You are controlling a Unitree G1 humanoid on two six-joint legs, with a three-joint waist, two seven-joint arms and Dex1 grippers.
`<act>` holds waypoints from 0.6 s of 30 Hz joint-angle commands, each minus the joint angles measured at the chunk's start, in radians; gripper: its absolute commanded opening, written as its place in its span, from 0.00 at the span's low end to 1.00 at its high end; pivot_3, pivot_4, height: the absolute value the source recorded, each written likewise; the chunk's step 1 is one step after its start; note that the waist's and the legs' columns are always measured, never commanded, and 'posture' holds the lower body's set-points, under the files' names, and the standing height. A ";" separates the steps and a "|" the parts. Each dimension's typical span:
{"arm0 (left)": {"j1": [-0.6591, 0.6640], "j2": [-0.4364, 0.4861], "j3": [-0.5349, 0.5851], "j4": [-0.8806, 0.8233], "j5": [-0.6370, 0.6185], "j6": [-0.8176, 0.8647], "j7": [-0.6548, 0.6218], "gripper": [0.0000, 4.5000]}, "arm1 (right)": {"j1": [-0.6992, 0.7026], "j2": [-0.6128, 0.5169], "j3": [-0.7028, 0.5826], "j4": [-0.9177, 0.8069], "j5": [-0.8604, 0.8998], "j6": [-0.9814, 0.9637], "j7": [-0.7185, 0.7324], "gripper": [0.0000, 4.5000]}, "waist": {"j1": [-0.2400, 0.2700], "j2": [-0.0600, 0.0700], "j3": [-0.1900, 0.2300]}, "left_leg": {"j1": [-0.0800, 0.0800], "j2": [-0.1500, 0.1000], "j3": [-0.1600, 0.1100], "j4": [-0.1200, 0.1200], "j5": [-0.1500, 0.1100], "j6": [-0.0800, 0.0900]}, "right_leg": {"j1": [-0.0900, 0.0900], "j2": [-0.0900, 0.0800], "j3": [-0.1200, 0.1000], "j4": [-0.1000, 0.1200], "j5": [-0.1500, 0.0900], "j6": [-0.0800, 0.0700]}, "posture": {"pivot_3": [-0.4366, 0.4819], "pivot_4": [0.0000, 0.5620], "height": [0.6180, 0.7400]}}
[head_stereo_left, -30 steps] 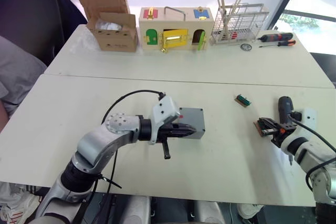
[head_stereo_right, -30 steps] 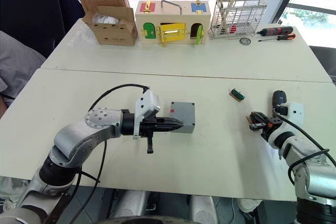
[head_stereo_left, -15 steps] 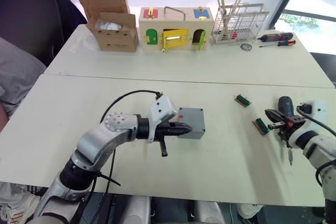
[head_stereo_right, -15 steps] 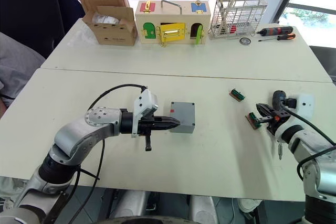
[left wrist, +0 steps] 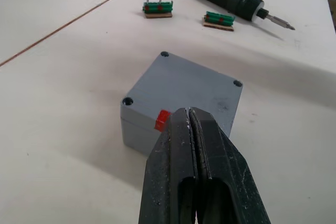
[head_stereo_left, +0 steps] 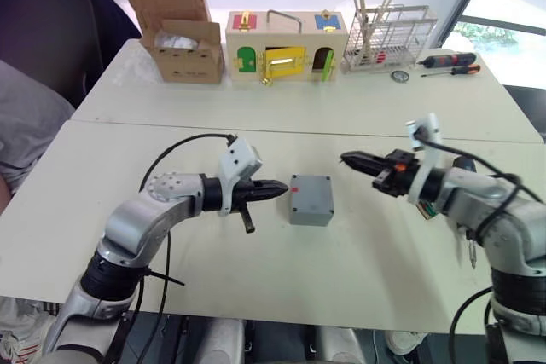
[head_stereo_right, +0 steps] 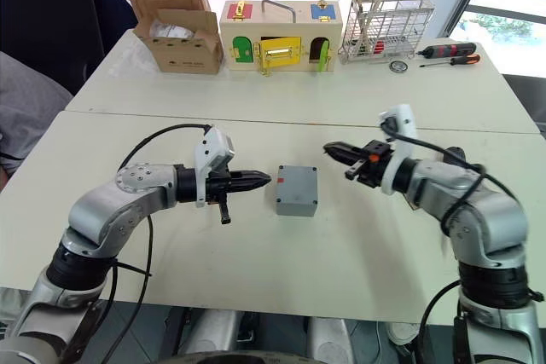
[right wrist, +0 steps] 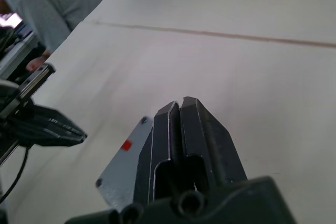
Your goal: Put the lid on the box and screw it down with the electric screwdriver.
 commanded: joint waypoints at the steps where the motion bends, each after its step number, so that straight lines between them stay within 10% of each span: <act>1: 0.016 0.013 0.042 -0.048 -0.021 0.010 0.015 0.00 | -0.022 0.002 0.022 0.007 -0.021 -0.043 0.025 0.01 | 0.003 0.000 0.000 | 0.000 0.000 0.000 0.000 0.000 0.000 | 0.000 0.000 0.000 0.000 0.000 0.000 | 0.48 0.27 0.92; 18: 0.019 0.009 0.015 -0.087 -0.032 0.028 0.028 0.00 | 0.009 0.002 0.020 0.043 -0.051 -0.069 0.025 0.01 | 0.001 0.000 0.000 | 0.000 0.000 -0.001 0.000 0.000 0.000 | 0.000 -0.002 0.000 0.000 -0.001 -0.002 | 0.48 0.27 0.92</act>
